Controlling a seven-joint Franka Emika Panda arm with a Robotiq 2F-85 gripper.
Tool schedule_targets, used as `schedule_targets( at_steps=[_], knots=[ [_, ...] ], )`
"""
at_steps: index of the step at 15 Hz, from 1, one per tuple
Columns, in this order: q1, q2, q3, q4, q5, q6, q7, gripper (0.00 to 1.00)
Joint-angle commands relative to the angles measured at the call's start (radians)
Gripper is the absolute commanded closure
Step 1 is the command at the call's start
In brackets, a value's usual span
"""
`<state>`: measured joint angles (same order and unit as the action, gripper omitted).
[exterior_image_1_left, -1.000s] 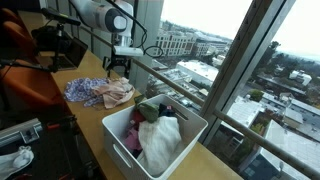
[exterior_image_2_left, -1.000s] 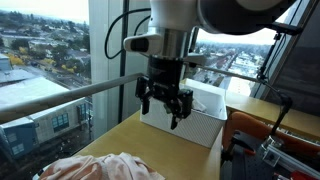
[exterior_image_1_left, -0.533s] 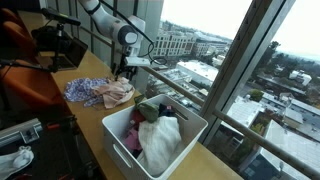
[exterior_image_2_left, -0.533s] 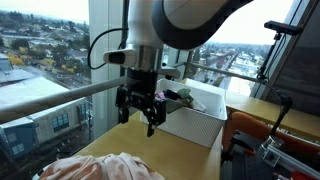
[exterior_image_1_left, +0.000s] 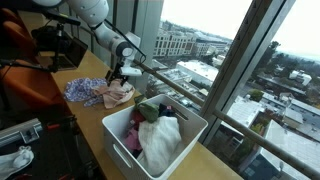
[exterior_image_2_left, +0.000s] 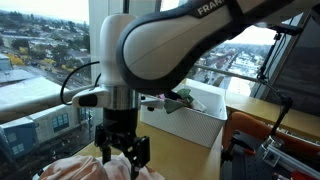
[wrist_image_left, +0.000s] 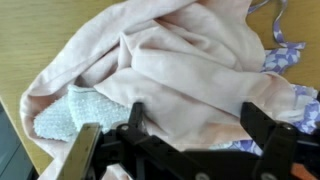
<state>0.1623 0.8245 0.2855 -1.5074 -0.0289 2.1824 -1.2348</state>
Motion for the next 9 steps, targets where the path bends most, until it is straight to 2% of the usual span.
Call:
schedule_targets(
  at_steps=[1, 2, 3, 6, 9],
  knots=[
    [0.055, 0.121, -0.006, 0.113, -0.001, -0.052, 0.065, 0.25],
    [0.068, 0.151, -0.011, 0.122, -0.008, -0.051, 0.086, 0.26],
    [0.071, 0.17, -0.01, 0.127, -0.008, -0.054, 0.099, 0.32],
    [0.065, 0.195, -0.014, 0.126, -0.008, -0.047, 0.143, 0.57],
    [0.045, 0.158, -0.017, 0.104, -0.006, -0.065, 0.181, 0.77]
  ],
)
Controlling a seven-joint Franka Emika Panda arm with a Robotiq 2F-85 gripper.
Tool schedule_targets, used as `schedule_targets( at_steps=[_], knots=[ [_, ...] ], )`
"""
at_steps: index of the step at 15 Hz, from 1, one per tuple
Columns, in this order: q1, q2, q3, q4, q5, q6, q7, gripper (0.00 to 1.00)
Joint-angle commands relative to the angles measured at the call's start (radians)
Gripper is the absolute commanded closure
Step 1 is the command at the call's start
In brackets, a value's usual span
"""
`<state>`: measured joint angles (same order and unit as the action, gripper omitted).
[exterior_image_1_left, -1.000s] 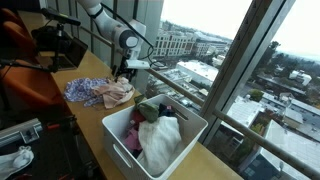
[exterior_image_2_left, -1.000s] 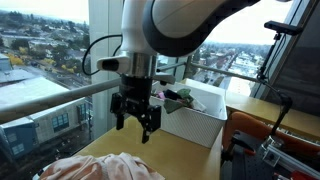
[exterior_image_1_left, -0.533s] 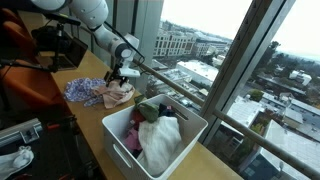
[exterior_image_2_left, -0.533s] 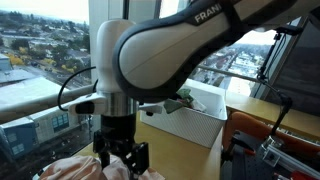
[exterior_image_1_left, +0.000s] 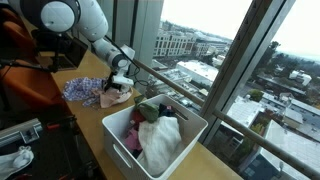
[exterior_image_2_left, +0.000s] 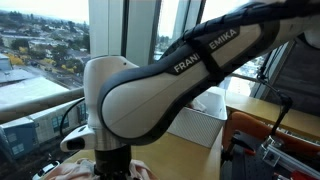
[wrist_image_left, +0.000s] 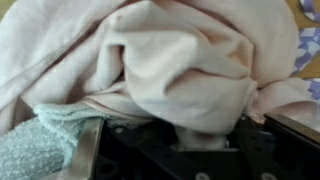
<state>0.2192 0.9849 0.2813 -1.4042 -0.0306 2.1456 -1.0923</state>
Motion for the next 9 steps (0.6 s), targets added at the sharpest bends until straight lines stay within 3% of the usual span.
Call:
schedule_targets(
  at_steps=[1, 3, 9],
  knots=[
    [-0.019, -0.021, -0.016, -0.012, -0.005, -0.031, 0.052, 0.84],
    [-0.035, -0.063, -0.023, -0.038, -0.008, -0.041, 0.081, 0.98],
    [-0.118, -0.288, -0.06, -0.207, -0.01, -0.032, 0.144, 1.0]
  ],
)
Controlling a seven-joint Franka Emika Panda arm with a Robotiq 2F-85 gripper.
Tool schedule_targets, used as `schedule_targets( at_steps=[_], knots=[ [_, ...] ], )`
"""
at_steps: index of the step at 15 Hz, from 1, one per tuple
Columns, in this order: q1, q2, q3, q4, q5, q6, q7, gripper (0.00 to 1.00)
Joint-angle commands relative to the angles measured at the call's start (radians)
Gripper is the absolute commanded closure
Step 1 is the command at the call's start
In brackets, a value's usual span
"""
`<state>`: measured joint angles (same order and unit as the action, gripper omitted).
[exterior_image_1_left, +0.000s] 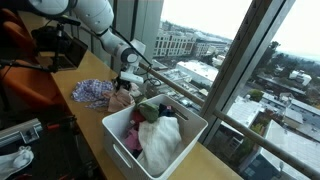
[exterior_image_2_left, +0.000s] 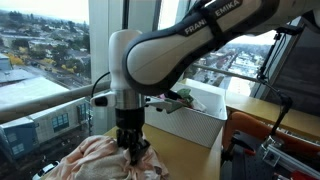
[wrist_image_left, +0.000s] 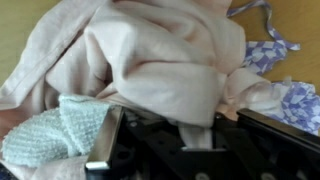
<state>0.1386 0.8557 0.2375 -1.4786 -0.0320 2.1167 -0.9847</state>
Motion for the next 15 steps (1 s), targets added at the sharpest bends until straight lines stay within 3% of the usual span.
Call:
schedule_targets(
  at_steps=[1, 8, 15],
  knots=[
    [-0.053, -0.204, -0.019, -0.162, -0.007, -0.002, 0.04, 1.0],
    [-0.119, -0.552, -0.025, -0.361, 0.04, -0.003, 0.064, 1.0],
    [-0.14, -0.846, -0.106, -0.419, 0.057, -0.078, 0.103, 1.0]
  ],
)
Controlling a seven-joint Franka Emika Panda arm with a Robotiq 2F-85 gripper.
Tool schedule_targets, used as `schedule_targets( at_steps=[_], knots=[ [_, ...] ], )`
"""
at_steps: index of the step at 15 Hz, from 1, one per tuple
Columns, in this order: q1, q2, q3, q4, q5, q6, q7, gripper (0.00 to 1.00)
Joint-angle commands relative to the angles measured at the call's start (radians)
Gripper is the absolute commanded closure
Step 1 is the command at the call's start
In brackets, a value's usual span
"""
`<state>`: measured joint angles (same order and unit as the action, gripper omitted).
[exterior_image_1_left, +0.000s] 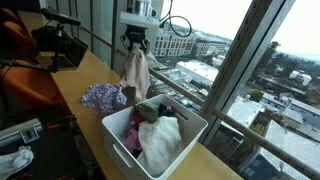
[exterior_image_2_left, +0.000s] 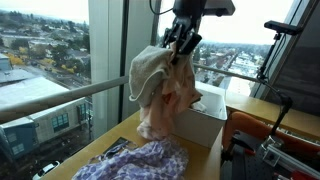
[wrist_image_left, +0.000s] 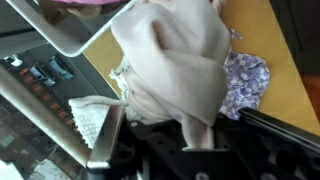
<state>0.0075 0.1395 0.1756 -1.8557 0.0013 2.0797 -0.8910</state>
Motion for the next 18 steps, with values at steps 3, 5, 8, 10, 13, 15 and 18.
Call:
schedule_targets(
  at_steps=[3, 5, 8, 10, 13, 15, 18],
  knots=[
    [-0.01, -0.203, -0.097, -0.011, 0.007, -0.09, 0.021, 1.0],
    [-0.009, -0.234, -0.129, 0.0, -0.006, -0.103, 0.03, 1.0],
    [-0.009, -0.253, -0.165, 0.003, -0.018, -0.107, 0.042, 1.0],
    [-0.012, -0.249, -0.183, 0.007, -0.017, -0.107, 0.046, 1.0],
    [-0.019, -0.24, -0.206, 0.019, -0.022, -0.11, 0.05, 1.0],
    [-0.025, -0.234, -0.221, 0.036, -0.026, -0.119, 0.05, 1.0],
    [-0.041, -0.224, -0.24, 0.074, -0.031, -0.131, 0.049, 1.0]
  ],
)
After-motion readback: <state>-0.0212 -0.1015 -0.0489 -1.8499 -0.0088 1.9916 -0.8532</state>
